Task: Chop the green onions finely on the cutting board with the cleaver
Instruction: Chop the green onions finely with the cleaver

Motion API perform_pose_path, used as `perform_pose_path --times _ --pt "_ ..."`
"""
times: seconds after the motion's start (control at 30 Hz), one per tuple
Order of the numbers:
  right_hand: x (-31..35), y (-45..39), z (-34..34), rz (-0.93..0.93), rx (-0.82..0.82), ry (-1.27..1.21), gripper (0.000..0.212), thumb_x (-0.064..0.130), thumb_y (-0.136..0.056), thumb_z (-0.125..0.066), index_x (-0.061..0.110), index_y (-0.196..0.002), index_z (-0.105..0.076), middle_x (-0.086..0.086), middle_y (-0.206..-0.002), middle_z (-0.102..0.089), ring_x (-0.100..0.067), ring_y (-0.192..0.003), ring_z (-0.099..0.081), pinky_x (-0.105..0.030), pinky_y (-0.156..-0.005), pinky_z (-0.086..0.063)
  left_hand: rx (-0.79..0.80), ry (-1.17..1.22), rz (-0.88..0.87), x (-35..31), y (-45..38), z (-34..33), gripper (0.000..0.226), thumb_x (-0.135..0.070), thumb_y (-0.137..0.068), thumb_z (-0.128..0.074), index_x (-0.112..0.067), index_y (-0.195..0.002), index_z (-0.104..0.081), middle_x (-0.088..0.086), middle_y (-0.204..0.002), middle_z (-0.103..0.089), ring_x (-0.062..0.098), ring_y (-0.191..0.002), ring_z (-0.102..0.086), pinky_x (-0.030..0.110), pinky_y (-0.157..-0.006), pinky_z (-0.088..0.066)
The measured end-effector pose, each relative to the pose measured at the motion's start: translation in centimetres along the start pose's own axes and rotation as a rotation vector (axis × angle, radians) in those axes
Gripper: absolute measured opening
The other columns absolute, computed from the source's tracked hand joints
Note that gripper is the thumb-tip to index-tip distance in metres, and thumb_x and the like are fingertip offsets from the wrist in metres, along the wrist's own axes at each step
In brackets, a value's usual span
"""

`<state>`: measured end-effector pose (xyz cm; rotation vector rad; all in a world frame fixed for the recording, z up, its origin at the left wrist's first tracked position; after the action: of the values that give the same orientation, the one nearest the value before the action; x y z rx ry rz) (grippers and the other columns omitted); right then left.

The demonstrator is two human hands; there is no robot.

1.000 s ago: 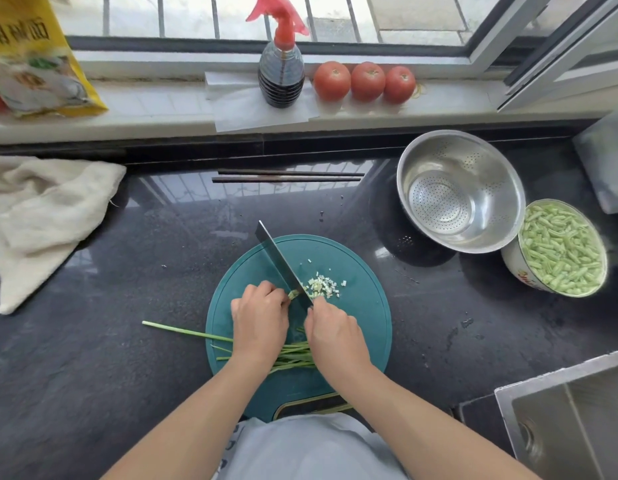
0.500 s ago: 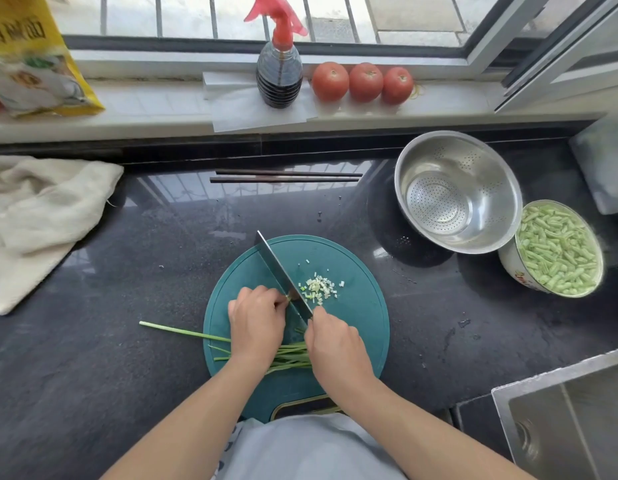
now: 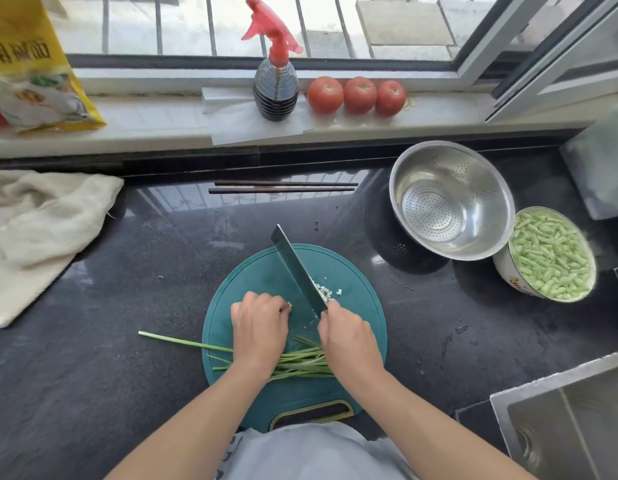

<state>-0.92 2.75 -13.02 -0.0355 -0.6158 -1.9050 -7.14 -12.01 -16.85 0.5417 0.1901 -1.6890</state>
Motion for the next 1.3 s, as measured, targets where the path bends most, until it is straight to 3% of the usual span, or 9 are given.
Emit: perform_pose_path --times 0.37,0.6,0.97,1.17,1.3 --pt "0.2 1.7 -0.3 0.022 0.039 -0.013 0.022 0.030 -0.104 -0.035 0.020 -0.086 -0.042 0.000 -0.076 -0.060 -0.028 -0.067 -0.057 -0.044 -0.062 -0.047 0.003 0.075 -0.004 0.6 1.2 0.4 0.005 -0.030 -0.090 -0.072 -0.028 -0.094 -0.072 -0.011 -0.087 -0.065 0.017 -0.086 -0.053 0.036 -0.076 -0.038" --pt "1.9 0.3 -1.3 -0.002 0.040 0.011 0.023 0.031 -0.105 -0.032 0.019 -0.086 -0.037 -0.007 -0.087 -0.065 -0.035 -0.078 -0.060 -0.043 -0.066 -0.046 -0.004 0.070 -0.046 0.6 0.6 -0.3 0.006 -0.021 -0.088 -0.075 -0.026 -0.085 -0.075 -0.009 -0.085 -0.065 0.019 -0.080 -0.051 0.037 -0.069 -0.039" --pt "1.3 0.2 -0.1 0.022 0.000 -0.074 0.025 0.030 -0.103 -0.037 0.017 -0.082 -0.042 -0.003 -0.073 -0.058 -0.033 -0.067 -0.056 -0.046 -0.062 -0.046 0.018 0.109 -0.013 1.2 0.5 -0.5 0.007 -0.022 -0.090 -0.072 -0.022 -0.083 -0.071 -0.009 -0.084 -0.061 0.017 -0.082 -0.048 0.034 -0.074 -0.037" --pt "2.1 1.4 -2.0 0.012 0.071 -0.010 0.021 0.028 -0.105 -0.035 0.018 -0.088 -0.041 -0.007 -0.084 -0.065 -0.036 -0.077 -0.061 -0.045 -0.067 -0.049 0.021 0.076 -0.018 0.9 0.4 -0.3 0.006 -0.021 -0.088 -0.073 -0.020 -0.082 -0.072 -0.005 -0.083 -0.063 0.020 -0.081 -0.049 0.035 -0.070 -0.032" --pt "3.8 -0.6 -2.0 0.035 0.024 -0.011 0.019 0.028 -0.104 -0.036 0.019 -0.088 -0.038 -0.009 -0.087 -0.066 -0.038 -0.080 -0.062 -0.043 -0.065 -0.047 0.026 0.057 -0.037 0.7 0.3 -0.3 0.010 -0.020 -0.090 -0.070 -0.021 -0.081 -0.073 -0.006 -0.082 -0.062 0.016 -0.077 -0.041 0.034 -0.068 -0.028"
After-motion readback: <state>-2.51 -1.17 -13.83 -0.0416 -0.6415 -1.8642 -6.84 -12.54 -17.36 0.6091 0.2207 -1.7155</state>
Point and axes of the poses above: each hand's wrist, its own y-axis away from the middle knuckle, its own z-axis out of the back of the hand, x = y × z, the point moved 10 cm from there along -y, towards the middle knuckle
